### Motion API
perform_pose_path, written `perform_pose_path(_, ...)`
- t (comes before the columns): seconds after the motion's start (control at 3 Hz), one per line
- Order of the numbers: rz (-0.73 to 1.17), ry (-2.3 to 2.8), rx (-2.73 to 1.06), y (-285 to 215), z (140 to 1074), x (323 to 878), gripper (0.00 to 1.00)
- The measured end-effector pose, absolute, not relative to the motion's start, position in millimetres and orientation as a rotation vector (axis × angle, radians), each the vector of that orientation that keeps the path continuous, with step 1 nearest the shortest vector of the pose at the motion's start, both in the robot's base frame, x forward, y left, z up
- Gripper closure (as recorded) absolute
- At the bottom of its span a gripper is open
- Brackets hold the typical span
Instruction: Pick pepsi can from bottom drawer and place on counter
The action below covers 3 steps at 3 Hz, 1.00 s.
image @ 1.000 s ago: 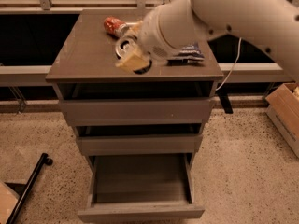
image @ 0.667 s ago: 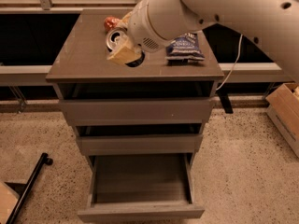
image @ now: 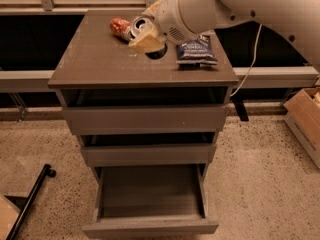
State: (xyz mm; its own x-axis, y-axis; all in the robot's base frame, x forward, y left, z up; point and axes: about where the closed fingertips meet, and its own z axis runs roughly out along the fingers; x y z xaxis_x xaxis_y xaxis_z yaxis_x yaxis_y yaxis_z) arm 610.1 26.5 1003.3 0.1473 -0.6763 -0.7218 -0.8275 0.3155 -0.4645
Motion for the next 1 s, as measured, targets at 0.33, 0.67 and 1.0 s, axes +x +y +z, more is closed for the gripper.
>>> perform_pose_path(0.33, 0.246, 1.614, -1.295, 5, 1007, 648, 1.00)
perform_pose_path(0.67, 0.322, 1.670, -1.203, -13, 994, 685, 1.00)
perform_pose_path(1.0, 0.414, 1.721, -1.141, -18, 969, 718, 1.00)
